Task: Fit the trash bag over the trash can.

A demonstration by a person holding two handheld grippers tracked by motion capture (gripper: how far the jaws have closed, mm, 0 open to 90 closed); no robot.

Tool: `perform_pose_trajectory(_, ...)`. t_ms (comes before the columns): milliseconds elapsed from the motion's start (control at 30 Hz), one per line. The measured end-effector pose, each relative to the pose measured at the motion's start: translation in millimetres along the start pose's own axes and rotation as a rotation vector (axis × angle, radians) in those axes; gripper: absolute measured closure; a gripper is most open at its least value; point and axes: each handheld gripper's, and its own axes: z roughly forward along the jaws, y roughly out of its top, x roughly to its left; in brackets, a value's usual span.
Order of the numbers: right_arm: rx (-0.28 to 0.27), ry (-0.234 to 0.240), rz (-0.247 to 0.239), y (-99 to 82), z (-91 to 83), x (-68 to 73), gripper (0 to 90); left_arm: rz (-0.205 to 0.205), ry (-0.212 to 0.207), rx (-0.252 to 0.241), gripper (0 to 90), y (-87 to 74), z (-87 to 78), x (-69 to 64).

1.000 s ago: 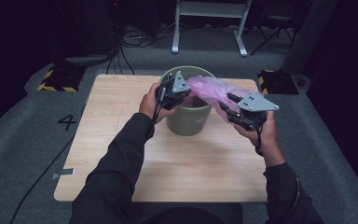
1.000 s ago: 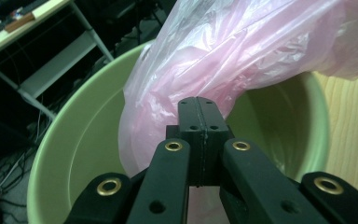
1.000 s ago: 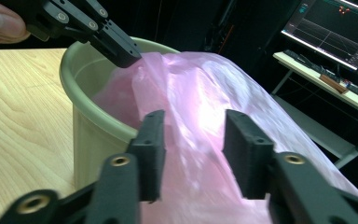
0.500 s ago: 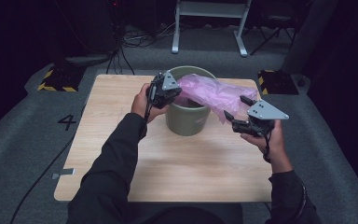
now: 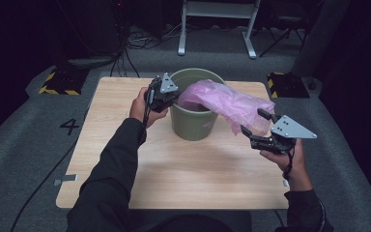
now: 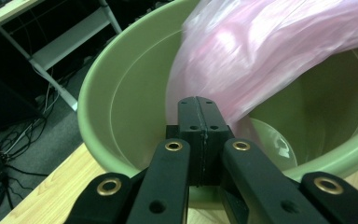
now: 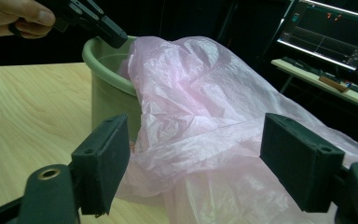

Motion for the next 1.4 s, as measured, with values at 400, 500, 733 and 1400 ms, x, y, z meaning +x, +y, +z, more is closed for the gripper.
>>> perform_pose_trajectory(400, 0.072, 0.050, 0.012, -2.2, 18.6, -8.8, 84.3, 0.030, -0.079, -0.094, 33.1, 20.2, -2.9, -27.2)
perform_pose_trajectory(500, 0.059, 0.051, -0.002, 6.3, 19.2, -8.5, 87.5, 0.066, -0.087, -0.104, 31.6, 33.0, 0.1, -41.2)
perform_pose_trajectory(733, 0.026, 0.036, -0.028, 18.8, 16.8, -6.1, 90.0, 0.093, -0.139, -0.090, 38.8, 47.8, 14.6, -52.0)
perform_pose_trajectory(1400, -0.012, 0.056, -0.032, 25.9, 9.0, 4.3, 49.2, 0.087, -0.050, -0.044, 90.0, 26.0, 5.7, -23.0)
